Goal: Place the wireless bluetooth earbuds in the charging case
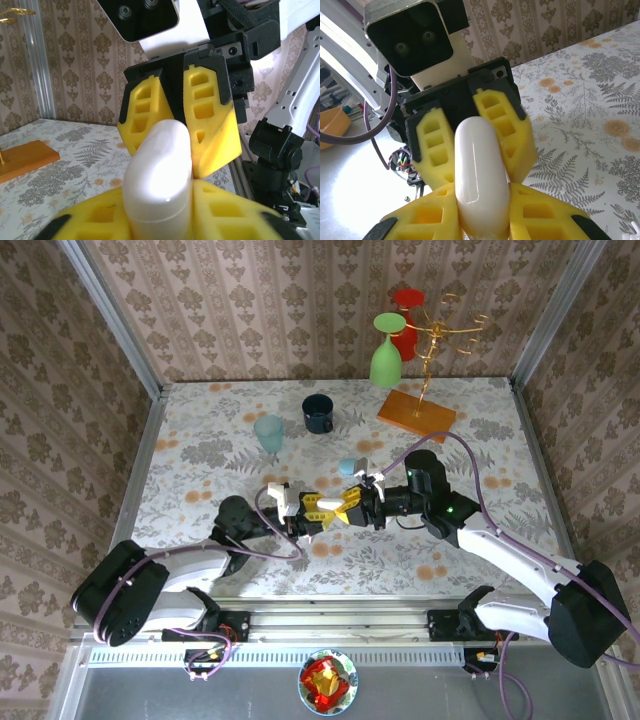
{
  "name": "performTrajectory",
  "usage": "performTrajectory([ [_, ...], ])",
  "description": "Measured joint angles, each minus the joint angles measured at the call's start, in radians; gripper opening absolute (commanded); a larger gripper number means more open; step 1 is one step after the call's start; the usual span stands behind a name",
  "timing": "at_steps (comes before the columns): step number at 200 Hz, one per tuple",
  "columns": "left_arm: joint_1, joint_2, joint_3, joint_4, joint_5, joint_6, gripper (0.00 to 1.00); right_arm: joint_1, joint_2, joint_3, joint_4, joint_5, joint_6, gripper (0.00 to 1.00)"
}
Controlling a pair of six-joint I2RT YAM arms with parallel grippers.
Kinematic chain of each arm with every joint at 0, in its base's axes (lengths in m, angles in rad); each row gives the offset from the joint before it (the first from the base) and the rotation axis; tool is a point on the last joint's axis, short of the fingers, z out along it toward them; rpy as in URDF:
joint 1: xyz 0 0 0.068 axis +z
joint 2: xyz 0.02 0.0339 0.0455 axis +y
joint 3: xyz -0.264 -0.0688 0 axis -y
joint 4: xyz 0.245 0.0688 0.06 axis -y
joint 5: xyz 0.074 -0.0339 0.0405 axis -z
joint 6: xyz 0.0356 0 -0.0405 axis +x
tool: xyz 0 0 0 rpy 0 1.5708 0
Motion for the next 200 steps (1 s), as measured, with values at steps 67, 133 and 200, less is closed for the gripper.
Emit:
performTrajectory([
  [67, 0.01, 0.008, 0.005, 0.003, -0.002, -0.01, 0.0, 0.003, -0.01, 0.001, 0.015, 0.074, 0.055, 0.54],
  [133, 0.026, 0.025, 0.006, 0.003, -0.002, -0.011, 0.0, 0.004, -0.019, 0.001, 0.027, 0.198, 0.13, 0.6],
  [200, 0.037, 0.037, 0.009, 0.002, 0.003, -0.018, 0.0, 0.005, -0.009, 0.031, 0.023, 0.264, 0.161, 0.6],
])
